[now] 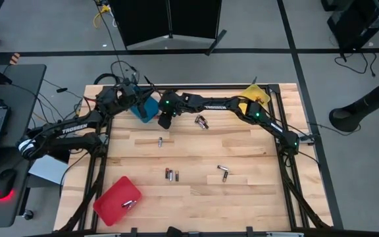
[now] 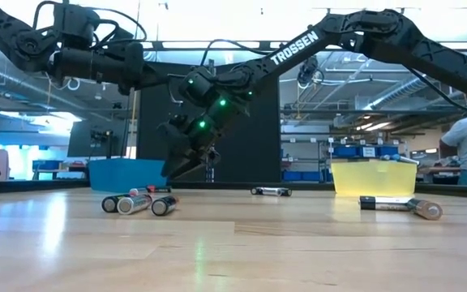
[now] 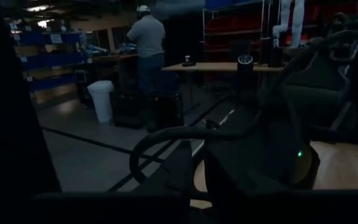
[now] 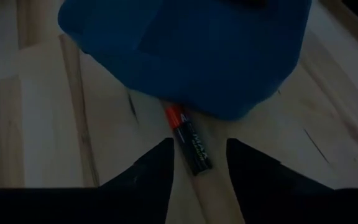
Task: Sort batteries
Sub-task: Put the top left black orange battery into the yellow bin
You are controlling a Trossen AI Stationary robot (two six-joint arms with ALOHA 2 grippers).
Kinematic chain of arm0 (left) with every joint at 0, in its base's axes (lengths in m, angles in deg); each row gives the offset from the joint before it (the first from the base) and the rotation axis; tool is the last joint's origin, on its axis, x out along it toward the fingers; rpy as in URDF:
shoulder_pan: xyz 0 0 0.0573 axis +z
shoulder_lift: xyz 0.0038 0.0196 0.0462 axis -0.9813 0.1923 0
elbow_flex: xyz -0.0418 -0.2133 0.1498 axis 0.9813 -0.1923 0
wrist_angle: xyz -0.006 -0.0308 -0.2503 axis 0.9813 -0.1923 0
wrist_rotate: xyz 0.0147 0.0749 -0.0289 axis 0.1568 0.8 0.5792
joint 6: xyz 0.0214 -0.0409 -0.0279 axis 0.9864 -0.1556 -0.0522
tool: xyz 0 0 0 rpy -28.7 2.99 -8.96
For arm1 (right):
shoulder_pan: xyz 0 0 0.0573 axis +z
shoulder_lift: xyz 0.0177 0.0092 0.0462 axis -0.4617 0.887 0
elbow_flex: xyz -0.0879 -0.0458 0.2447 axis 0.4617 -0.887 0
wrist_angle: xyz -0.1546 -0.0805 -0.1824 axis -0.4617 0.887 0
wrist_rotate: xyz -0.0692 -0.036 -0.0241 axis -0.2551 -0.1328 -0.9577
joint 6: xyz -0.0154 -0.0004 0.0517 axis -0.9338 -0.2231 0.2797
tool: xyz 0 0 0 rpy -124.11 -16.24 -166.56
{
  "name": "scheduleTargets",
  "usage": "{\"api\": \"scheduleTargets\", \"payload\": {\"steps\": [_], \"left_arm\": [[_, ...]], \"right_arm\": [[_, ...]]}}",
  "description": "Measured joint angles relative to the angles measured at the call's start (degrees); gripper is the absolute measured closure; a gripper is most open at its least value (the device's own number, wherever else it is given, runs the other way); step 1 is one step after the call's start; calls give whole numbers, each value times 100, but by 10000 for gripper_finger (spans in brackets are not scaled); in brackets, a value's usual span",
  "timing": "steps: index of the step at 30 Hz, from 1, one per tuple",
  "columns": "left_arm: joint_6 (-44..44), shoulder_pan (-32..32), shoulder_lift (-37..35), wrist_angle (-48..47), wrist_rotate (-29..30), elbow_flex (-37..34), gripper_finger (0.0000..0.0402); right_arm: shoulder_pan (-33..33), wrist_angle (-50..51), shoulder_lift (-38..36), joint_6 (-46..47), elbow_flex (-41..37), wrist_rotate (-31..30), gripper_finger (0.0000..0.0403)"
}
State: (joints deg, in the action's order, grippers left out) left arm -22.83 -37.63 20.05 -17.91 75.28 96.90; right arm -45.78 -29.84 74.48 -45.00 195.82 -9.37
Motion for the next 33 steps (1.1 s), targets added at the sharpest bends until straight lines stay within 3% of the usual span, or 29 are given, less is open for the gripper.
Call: {"api": "scheduleTargets", "payload": {"steps": [8,18,22,28,33], "left_arm": [[-216,288,0,-148,-650,0,393],[-243,367,-34,-662,-1639,-2,394],[-561,712,-344,-653,-1724,-2,395],[-978,1433,-787,-685,-2170,-2,397],[-969,1573,-749,-796,-2365,-2,397]], "right_arm": [[20,97,-24,291,-2,26,232],[18,42,-31,347,-2,99,208],[27,-18,0,-130,-2,350,216],[79,-32,46,-257,-9,69,243],[61,-53,96,-483,-9,-51,243]]}}
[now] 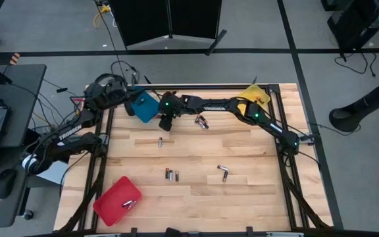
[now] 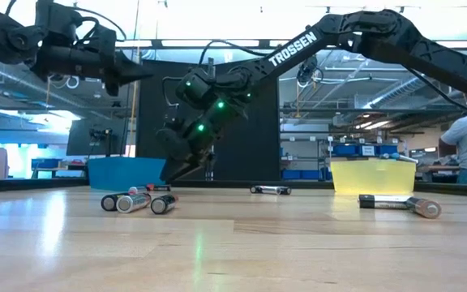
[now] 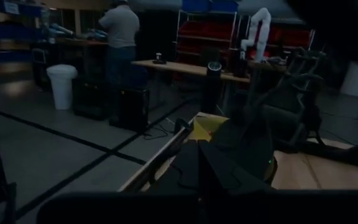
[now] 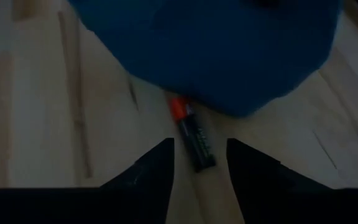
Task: Sort batteries
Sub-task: Put the top left black orange battery into the yellow bin
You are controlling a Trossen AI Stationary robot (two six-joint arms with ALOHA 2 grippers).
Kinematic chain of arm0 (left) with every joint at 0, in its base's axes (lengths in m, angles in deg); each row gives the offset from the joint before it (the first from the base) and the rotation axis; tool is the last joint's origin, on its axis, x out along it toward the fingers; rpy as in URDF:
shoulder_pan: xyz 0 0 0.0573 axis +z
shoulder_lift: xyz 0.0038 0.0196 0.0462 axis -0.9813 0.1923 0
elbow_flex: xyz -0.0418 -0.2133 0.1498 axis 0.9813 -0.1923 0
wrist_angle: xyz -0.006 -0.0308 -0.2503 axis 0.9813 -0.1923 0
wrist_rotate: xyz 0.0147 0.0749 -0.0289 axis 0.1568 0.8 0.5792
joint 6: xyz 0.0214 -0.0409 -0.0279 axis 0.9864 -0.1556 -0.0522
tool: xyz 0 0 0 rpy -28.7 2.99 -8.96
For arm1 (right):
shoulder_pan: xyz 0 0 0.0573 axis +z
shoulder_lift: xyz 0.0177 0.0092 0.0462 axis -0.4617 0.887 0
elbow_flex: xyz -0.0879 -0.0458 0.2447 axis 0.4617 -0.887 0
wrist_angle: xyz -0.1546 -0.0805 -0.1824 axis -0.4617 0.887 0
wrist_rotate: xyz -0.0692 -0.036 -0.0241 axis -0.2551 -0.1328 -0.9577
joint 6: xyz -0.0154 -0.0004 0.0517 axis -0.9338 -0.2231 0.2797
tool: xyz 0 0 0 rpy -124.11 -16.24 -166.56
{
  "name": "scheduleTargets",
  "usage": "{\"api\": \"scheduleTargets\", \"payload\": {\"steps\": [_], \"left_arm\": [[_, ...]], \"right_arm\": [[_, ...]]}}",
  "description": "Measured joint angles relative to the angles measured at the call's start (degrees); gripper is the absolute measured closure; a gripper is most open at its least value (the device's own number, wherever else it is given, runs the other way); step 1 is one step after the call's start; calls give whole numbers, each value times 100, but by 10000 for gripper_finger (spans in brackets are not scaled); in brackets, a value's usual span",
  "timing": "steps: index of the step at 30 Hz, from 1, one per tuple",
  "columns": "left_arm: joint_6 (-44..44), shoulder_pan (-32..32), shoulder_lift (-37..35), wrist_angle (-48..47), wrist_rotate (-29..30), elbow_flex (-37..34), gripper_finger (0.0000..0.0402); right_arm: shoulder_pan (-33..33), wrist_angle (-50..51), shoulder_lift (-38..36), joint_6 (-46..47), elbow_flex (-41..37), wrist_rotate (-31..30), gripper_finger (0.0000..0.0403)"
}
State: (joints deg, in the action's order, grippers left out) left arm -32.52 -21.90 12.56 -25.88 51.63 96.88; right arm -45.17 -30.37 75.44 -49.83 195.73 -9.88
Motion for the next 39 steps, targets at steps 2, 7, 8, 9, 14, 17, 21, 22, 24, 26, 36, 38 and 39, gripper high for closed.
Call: {"api": "scheduleTargets", "payload": {"steps": [2,7,8,9,14,17,21,22,24,26,36,38,39], "left_arm": [[44,2,6,-59,4,0,396],[83,2,6,-64,26,0,395],[119,2,6,-64,39,0,395],[162,2,6,-63,42,0,395],[185,2,6,-81,50,0,395],[190,2,6,-106,50,0,395],[194,2,6,-156,54,0,394],[192,2,6,-158,52,0,394],[192,2,6,-158,55,0,394],[192,2,6,-158,55,0,394],[193,2,6,-163,57,0,394],[194,2,6,-163,57,0,394],[194,2,6,-163,57,0,394]], "right_arm": [[21,-70,60,-58,0,-74,241],[50,-169,92,-29,0,-128,244],[49,-171,92,-18,0,-112,245],[46,-171,92,-16,0,-99,246],[45,-161,92,-16,0,-79,253],[46,-150,92,-21,0,-74,258],[68,-140,92,-59,0,-60,263],[71,-134,92,-63,0,-60,263],[72,-126,92,-67,0,-58,265],[72,-127,92,-71,0,-58,266],[109,-139,89,-232,-74,-58,270],[113,-170,87,-243,-74,-58,271],[116,-177,87,-248,-74,-56,272]]}}
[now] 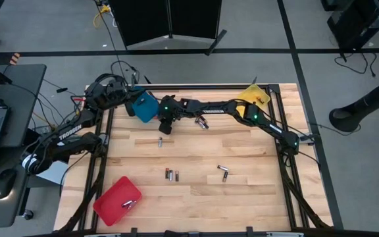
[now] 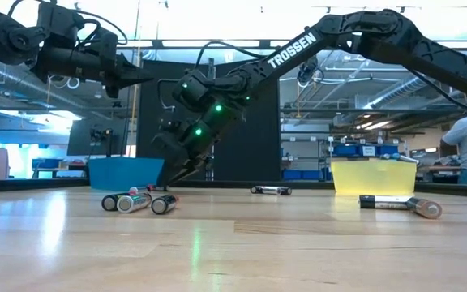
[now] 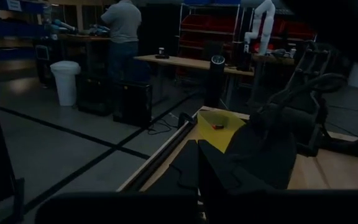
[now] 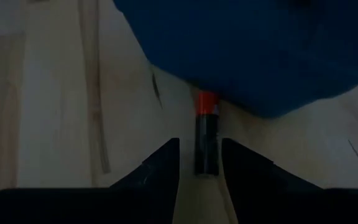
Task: Sort batteries
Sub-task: Put the top left black orange battery into the yellow bin
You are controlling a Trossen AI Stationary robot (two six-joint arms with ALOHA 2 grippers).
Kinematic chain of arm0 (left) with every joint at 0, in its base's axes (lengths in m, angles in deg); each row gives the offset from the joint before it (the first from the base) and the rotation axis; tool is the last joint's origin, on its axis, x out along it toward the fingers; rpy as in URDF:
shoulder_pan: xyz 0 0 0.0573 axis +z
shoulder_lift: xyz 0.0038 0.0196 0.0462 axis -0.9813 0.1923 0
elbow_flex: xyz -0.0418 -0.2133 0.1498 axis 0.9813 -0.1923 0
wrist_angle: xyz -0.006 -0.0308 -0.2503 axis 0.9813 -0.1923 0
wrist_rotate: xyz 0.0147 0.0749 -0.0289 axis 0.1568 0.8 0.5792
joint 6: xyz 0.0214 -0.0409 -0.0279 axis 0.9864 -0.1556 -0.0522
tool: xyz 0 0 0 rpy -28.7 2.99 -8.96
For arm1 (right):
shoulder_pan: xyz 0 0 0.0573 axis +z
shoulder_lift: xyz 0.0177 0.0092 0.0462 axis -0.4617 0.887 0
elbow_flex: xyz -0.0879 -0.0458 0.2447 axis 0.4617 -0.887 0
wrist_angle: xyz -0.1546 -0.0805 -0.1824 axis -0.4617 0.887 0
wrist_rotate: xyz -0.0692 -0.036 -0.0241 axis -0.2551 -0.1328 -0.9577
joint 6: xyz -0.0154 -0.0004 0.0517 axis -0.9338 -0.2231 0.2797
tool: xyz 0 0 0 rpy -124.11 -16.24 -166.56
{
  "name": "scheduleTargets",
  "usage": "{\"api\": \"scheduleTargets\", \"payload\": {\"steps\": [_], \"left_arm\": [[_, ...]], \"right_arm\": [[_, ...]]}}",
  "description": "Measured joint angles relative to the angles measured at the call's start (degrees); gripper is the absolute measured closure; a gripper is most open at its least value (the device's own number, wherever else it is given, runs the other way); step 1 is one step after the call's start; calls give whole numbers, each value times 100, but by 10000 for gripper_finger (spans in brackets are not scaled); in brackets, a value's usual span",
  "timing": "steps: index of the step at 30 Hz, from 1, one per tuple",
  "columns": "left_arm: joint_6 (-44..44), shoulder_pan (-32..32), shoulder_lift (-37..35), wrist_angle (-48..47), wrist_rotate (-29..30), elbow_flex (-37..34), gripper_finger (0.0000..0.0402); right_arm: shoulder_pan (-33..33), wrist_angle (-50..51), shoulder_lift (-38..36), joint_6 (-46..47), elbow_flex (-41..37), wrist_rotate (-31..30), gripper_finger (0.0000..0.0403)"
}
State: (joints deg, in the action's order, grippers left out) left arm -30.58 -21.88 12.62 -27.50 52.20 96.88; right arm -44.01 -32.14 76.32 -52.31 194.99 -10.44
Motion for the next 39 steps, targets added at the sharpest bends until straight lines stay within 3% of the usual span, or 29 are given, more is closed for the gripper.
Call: {"api": "scheduleTargets", "payload": {"steps": [11,39], "left_arm": [[-2,-2,0,-2,2,0,394],[-3,-2,0,-2,0,0,394]], "right_arm": [[50,49,0,-109,0,-52,295],[122,87,0,-118,0,-58,290]]}}
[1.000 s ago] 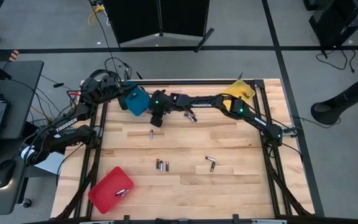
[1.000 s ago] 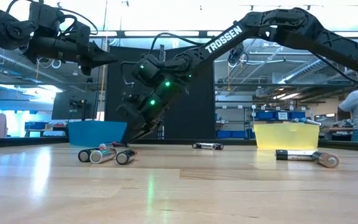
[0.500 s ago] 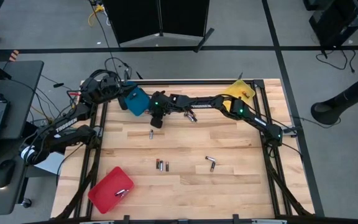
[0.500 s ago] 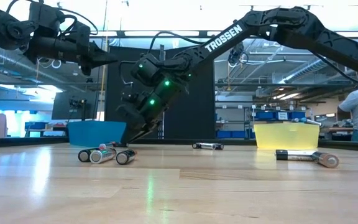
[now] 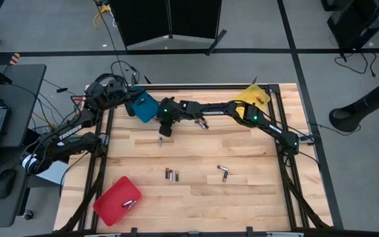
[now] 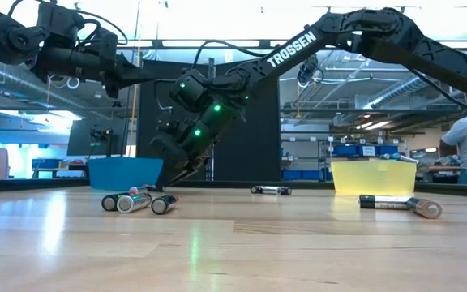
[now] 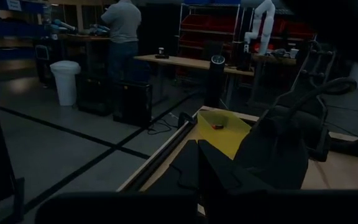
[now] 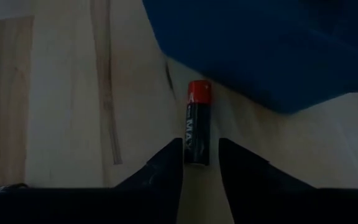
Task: Sort batteries
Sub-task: Put the top left black orange battery into the yellow bin
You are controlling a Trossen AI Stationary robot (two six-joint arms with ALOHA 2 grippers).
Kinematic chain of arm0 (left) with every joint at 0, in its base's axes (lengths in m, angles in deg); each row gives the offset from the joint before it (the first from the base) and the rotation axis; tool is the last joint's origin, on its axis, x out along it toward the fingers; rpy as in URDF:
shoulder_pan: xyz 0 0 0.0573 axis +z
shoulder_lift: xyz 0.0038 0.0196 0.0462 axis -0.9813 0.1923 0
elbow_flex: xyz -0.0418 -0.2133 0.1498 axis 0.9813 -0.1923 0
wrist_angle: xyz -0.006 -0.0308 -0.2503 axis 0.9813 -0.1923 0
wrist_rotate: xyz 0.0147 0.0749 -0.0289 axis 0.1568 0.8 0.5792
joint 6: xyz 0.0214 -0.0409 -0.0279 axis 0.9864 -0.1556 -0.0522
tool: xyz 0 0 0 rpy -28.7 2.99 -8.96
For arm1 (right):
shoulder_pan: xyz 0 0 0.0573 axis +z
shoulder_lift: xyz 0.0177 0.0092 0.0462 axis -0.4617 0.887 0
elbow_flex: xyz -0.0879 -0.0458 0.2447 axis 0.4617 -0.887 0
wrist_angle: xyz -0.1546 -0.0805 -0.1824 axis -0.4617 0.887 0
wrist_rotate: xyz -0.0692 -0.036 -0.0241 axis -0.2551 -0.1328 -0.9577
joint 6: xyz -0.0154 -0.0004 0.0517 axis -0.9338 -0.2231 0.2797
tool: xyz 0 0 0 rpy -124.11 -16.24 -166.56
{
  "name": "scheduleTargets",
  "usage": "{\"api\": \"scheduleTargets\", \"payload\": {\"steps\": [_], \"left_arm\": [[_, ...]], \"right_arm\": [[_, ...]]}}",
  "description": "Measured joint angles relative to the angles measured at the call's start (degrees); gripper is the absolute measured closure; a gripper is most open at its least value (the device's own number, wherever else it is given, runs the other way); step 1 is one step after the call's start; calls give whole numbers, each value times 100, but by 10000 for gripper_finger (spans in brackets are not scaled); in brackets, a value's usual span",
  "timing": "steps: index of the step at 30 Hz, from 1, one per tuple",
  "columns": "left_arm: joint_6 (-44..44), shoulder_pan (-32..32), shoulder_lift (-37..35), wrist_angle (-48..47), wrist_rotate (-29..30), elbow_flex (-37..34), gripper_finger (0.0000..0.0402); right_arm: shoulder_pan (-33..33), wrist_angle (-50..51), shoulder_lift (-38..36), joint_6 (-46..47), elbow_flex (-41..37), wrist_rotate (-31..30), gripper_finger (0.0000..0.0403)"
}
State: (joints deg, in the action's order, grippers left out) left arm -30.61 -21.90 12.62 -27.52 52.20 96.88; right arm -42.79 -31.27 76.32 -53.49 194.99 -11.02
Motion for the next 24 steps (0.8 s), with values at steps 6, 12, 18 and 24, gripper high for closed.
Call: {"api": "scheduleTargets", "payload": {"steps": [6,12,18,24], "left_arm": [[-1,0,0,0,0,0,394],[-1,0,0,0,0,0,394],[-1,0,1,0,0,0,394],[-4,0,0,0,0,0,394]], "right_arm": [[24,49,0,-100,0,-1,314],[45,57,0,-100,0,-12,315],[66,91,0,-105,0,-41,276],[66,84,5,-101,0,-61,262]]}}
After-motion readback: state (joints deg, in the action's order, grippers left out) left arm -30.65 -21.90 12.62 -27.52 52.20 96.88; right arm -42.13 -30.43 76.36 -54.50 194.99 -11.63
